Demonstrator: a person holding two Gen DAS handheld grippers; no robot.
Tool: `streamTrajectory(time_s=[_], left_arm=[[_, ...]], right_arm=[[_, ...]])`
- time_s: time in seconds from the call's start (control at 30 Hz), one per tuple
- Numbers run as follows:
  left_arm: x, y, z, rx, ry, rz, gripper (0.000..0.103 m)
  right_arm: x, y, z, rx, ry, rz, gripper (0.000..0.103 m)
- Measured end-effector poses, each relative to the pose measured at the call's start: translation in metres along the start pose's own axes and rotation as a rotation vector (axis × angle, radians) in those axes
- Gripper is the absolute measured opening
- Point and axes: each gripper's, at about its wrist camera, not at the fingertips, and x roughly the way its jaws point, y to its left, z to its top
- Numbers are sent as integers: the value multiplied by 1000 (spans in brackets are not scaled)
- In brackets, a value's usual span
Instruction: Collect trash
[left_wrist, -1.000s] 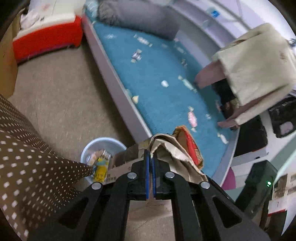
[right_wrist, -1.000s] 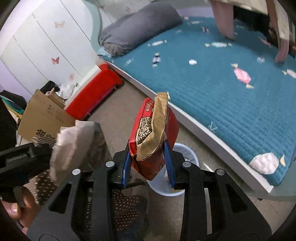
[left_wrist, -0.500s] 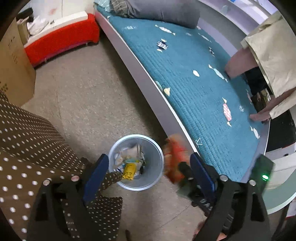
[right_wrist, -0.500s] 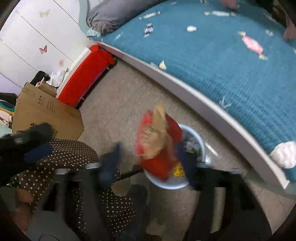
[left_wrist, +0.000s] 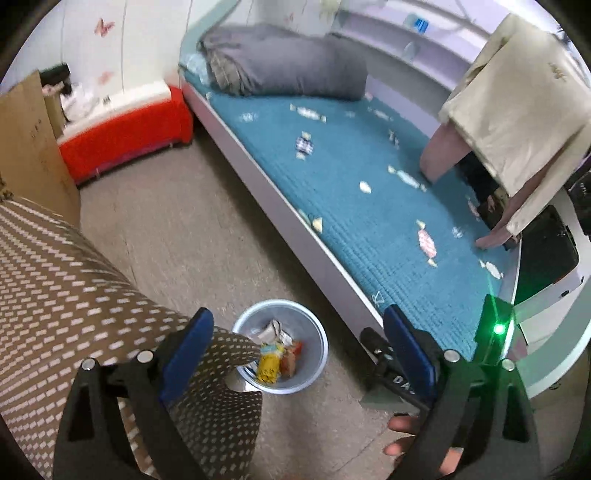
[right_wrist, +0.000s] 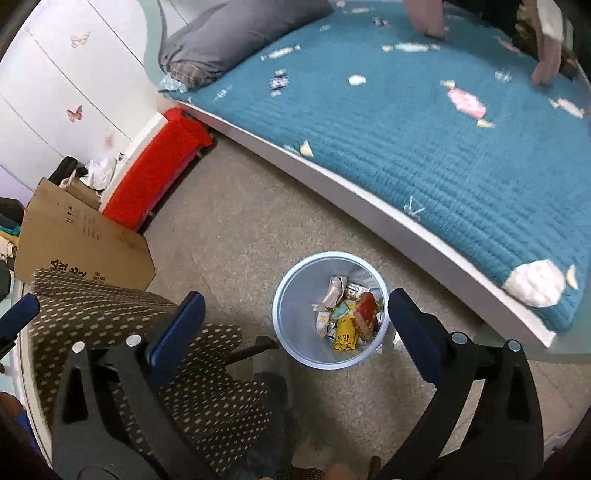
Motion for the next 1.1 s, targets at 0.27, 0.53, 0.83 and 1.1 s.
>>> streamTrajectory(time_s=[0.27, 0.53, 0.83, 1.1], left_arm=[[-109, 0, -31, 58, -195, 121, 95], [-221, 12, -71, 116, -440, 260, 97], [-309, 42, -100, 62, -540, 345, 97], [-374, 69, -124, -28, -632, 378, 97]], right_arm=[[-115, 57, -15, -98, -156, 58, 97], [-210, 117, -46, -212, -305, 109, 97], [-280, 171, -76, -329, -403, 162, 97], [-323, 220, -110, -464, -497, 159, 97]])
